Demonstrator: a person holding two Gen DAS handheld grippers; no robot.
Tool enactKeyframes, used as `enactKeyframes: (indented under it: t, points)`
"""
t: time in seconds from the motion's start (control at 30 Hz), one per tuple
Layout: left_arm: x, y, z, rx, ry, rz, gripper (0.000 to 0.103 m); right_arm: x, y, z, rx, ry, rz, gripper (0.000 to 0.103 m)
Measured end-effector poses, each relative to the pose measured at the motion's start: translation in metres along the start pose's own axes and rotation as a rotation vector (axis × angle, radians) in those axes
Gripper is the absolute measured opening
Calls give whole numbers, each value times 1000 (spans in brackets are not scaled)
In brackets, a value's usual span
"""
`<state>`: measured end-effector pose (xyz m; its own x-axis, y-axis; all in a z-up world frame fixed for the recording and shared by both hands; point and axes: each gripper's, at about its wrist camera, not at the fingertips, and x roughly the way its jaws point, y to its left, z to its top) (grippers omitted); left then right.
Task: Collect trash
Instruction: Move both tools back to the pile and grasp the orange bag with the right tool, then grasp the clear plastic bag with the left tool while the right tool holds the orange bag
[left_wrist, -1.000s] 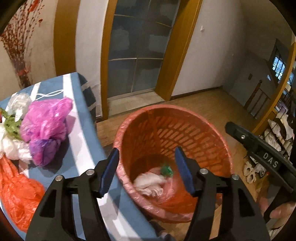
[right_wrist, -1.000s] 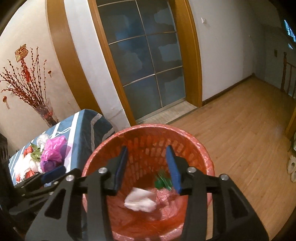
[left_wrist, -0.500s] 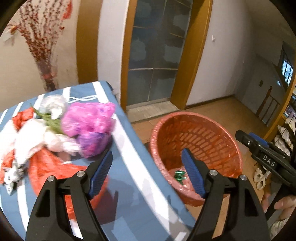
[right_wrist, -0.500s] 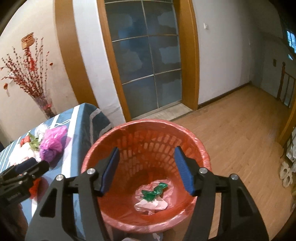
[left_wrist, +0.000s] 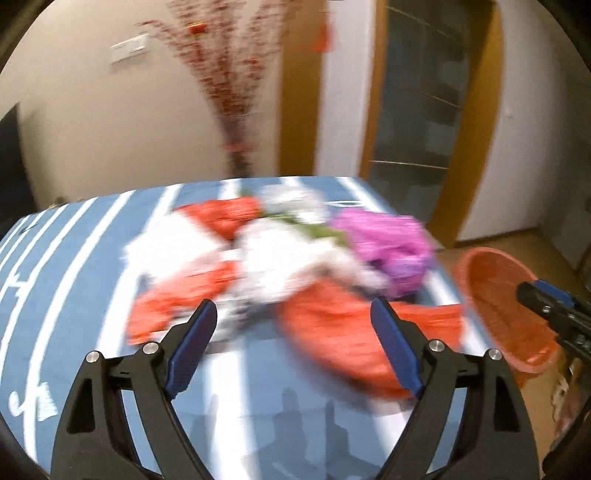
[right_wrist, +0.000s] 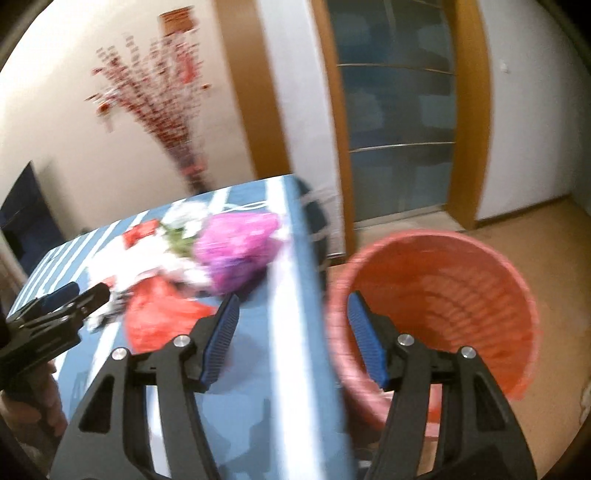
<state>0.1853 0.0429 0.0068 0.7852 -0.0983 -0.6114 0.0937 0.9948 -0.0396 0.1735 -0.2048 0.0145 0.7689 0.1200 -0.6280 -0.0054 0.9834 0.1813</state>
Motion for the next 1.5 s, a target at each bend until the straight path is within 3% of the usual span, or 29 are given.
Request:
enactKeyframes:
  t: [0.13, 0.3, 0.67, 0.8, 0.87, 0.97, 1.3, 1.5]
  points:
    - [1, 51, -8, -65, 9, 76, 84, 17, 43, 0, -63, 30, 58, 61]
    - [-1, 90, -17, -124, 22, 112, 84, 43, 86, -2, -134, 74, 93, 61]
    - [0, 125, -34, -189, 42, 110, 84, 97, 116, -27, -259, 224, 20, 59]
    - [0, 129, -38, -203, 50, 101, 84, 96, 116, -29, -268, 246, 24, 45]
    - [0, 130, -39, -205, 51, 95, 84, 95, 112, -29, -265, 248, 28, 32]
    - [-1, 129, -39, -204, 49, 91, 84, 87, 108, -28, -248, 245, 42, 25]
    - [-5, 118, -35, -191, 42, 75, 84, 42, 107, -28, -294, 168, 29, 24]
    - [-2, 103, -33, -160, 48, 68, 84, 15, 89, -28, -252, 127, 37, 24]
